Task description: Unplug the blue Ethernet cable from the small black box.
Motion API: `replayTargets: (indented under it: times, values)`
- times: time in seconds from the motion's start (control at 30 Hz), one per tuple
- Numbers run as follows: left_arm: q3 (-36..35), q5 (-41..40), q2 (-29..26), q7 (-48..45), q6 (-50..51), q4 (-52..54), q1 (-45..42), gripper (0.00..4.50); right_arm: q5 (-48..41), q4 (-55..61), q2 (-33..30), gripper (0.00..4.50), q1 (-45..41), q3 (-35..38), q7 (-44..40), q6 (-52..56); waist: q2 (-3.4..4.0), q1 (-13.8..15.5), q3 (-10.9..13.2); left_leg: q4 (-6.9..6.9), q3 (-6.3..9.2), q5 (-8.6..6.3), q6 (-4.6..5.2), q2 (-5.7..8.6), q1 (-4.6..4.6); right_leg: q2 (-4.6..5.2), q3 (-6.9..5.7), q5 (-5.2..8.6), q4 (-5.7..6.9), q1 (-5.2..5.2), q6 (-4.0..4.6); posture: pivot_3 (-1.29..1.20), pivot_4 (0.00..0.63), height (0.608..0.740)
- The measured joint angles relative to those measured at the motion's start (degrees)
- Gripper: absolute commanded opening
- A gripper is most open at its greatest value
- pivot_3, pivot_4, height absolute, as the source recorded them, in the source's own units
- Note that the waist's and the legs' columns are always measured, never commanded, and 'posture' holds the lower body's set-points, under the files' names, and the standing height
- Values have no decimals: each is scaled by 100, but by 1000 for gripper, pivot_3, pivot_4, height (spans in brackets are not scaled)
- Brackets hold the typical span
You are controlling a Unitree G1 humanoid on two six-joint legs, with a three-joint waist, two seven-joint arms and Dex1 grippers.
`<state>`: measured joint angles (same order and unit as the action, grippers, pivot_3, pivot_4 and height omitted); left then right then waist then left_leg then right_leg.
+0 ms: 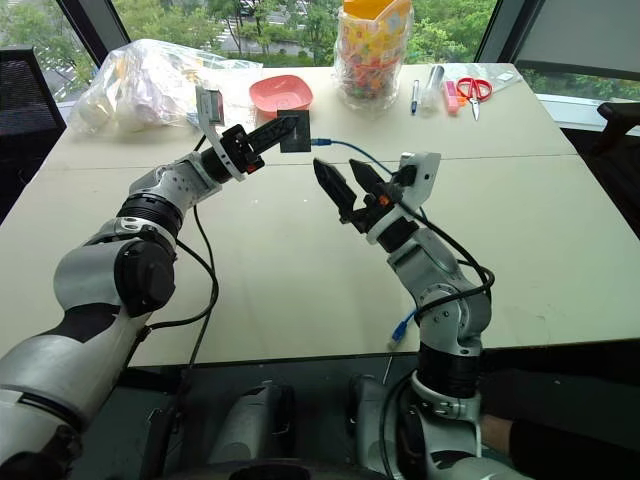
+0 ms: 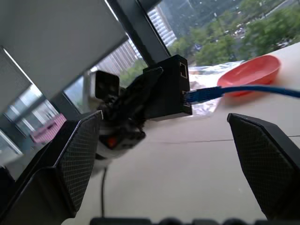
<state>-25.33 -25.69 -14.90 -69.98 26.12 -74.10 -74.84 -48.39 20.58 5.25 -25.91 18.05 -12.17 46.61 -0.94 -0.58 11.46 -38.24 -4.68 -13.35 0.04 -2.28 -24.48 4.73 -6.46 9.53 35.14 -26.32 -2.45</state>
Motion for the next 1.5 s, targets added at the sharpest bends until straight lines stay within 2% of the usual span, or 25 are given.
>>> replayTargets:
  times: [0.1, 0.3, 0.93, 1.03, 1.27, 1.5]
  values:
    - [-46, -129, 81, -58, 280, 135, 2, 507, -409, -81, 175, 4438, -8, 152, 489, 15, 0, -6, 0, 2, -1, -1, 0, 1, -1, 0, 1, 2, -4, -2, -2, 0, 150, 740]
    - [-54, -254, 318, -207, 697, 351, 62, 507, -612, -504, 283, 4438, -185, 193, 1013, -524, 0, -32, 0, 11, -2, -1, 1, 15, -2, -8, 2, 5, -4, -6, -4, 0, 150, 740]
    - [-11, -254, 512, -276, 882, 456, 100, 507, -808, -745, 258, 4438, -191, -151, 950, -1223, 1, -30, 0, 11, -1, -1, 1, 15, -2, -7, 3, 6, -4, -7, -7, 0, 150, 740]
    - [-12, -255, 513, -282, 945, 465, 100, 507, -821, -760, 259, 3570, -191, -188, 950, -1259, 1, -30, 0, 11, -1, -1, 1, 15, -2, -7, 3, 6, -4, -7, -7, 0, 150, 740]
    - [-32, -340, 522, -207, 1145, 511, 104, 507, -997, -822, 264, 95, -236, -246, 770, -1345, 1, -30, 0, 11, 0, -1, 1, 15, -3, -7, 3, 6, -4, -7, -8, 0, 150, 740]
    - [-196, -655, 585, 134, 1502, 519, 119, 507, -1215, -876, 270, 95, -242, -254, 733, -1496, 1, -28, 0, 11, 0, -1, 1, 5, -3, -6, 3, 7, -5, -7, -8, 0, 150, 740]
